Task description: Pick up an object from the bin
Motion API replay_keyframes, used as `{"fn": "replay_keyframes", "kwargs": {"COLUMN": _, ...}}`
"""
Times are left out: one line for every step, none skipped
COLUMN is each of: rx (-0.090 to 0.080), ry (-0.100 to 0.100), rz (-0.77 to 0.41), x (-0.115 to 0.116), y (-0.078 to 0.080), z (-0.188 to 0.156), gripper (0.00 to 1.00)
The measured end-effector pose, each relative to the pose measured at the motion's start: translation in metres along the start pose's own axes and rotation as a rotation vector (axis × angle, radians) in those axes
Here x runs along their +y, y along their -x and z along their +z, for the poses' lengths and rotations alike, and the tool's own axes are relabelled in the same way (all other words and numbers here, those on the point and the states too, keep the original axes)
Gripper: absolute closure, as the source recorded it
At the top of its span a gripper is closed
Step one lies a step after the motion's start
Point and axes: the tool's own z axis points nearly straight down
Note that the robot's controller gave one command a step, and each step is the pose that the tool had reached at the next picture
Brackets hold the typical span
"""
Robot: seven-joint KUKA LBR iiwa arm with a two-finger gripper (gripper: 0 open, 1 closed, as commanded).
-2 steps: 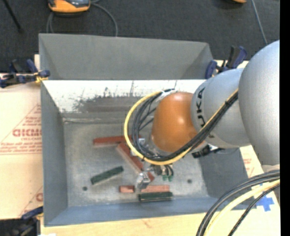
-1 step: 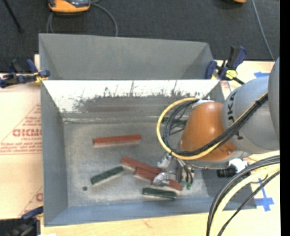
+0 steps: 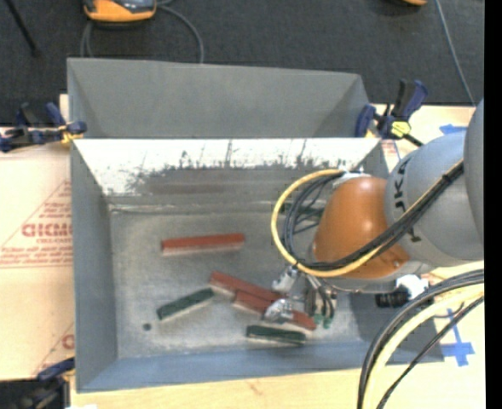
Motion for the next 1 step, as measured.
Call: {"fn": "replay_keyframes", "kwargs": {"rx": 0.016, "ry": -0.012, "rz": -0.029, "x": -0.0088, "y": -0.0004, "z": -0.0095, "gripper": 1.0}}
